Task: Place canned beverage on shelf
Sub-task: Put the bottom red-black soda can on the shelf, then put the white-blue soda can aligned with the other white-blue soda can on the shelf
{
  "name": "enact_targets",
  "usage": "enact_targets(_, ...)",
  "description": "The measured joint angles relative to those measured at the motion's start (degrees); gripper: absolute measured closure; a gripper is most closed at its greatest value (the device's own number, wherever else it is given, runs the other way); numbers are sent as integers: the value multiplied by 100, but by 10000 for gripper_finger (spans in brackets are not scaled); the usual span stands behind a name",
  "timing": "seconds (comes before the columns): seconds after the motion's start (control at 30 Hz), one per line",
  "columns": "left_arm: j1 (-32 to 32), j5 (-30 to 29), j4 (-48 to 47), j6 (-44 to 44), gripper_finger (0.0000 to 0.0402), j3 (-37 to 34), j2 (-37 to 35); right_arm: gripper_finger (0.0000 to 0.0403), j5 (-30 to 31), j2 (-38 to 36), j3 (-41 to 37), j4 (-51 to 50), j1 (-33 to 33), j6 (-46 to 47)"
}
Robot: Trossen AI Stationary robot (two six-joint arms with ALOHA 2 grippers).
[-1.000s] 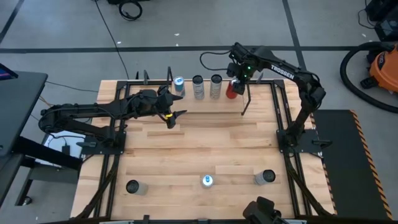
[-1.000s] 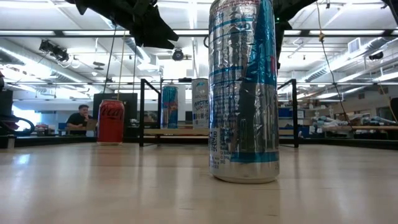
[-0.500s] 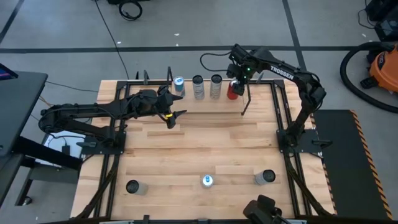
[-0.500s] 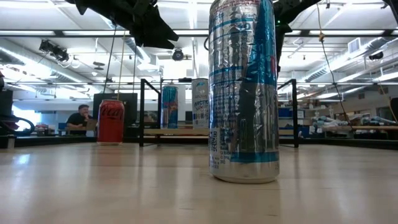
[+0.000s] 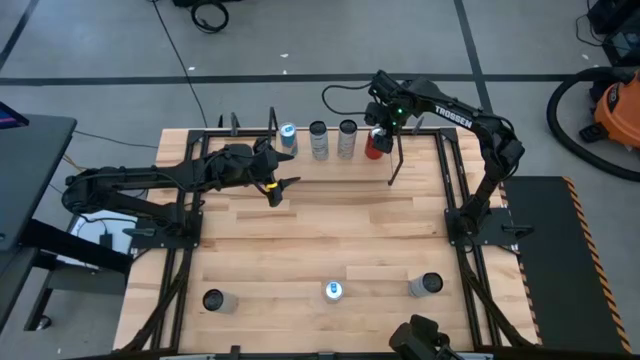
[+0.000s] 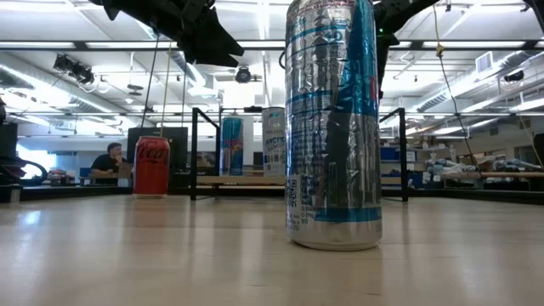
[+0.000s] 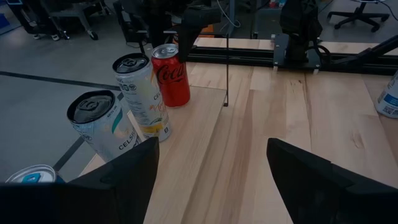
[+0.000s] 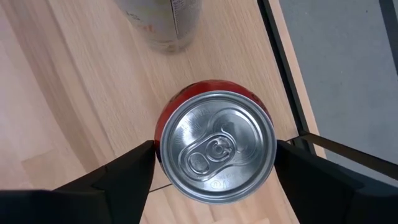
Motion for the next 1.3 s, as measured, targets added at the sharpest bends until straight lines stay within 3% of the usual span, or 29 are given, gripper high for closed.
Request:
enact_targets(0.53, 0, -2, 0, 0, 102, 0, 0, 7, -19, 0, 7, -32, 11, 1)
enact_targets(0.77, -2, -2, 0, 1, 102, 0, 0, 10, -26, 7, 573, -470, 22, 211)
enact_targets(1.03, -1, -1, -98, 0, 102, 0, 0, 9, -925, 0, 1463, -1990, 177, 717)
enact_targets(1.17, 0, -2, -124, 0, 102, 0, 0, 9, -1364, -205, 1423, -2466, 562, 971)
enact_targets(1.3, -2, -2, -127, 0, 102, 0, 0, 9, -1385, -561, 1215, -2468, 1148, 1125)
